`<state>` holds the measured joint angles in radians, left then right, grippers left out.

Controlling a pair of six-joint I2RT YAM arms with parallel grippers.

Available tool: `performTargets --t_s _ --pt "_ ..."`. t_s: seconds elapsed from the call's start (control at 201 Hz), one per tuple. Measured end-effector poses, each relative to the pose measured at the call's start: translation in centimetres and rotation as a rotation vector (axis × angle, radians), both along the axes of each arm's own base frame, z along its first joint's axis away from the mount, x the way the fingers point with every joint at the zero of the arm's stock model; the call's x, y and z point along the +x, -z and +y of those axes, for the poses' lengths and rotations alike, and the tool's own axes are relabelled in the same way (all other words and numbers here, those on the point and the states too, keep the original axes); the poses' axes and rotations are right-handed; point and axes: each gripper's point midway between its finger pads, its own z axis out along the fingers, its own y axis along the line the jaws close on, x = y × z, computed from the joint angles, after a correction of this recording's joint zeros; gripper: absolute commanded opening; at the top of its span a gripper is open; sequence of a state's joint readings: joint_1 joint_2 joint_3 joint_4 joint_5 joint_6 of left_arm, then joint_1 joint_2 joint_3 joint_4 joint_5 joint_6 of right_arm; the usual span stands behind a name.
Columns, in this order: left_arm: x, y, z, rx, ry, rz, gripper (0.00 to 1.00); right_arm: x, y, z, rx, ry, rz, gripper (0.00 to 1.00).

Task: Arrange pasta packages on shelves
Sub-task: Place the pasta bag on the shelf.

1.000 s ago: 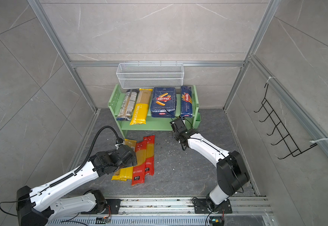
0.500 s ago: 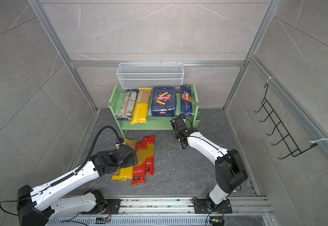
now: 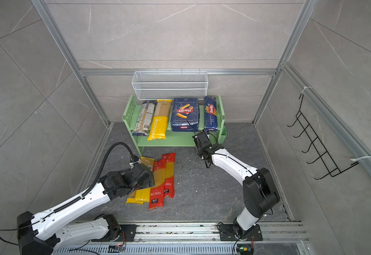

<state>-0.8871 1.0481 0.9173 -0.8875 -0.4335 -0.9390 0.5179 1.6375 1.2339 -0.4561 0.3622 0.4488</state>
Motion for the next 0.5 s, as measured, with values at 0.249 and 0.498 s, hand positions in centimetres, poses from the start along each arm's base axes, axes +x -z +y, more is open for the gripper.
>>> performTargets --t_s 0.249,0.498 --pt "-0.5 -0.2 0.5 -0.020 0.000 -0.011 0.97 -0.9 -0.4 -1.9 0.010 0.036 -0.004 0.63" --pt "-1.1 0.0 0.8 -0.043 0.007 -0.009 0.96 -3.0 -1.7 -3.2 0.031 0.054 -0.019 0.73"
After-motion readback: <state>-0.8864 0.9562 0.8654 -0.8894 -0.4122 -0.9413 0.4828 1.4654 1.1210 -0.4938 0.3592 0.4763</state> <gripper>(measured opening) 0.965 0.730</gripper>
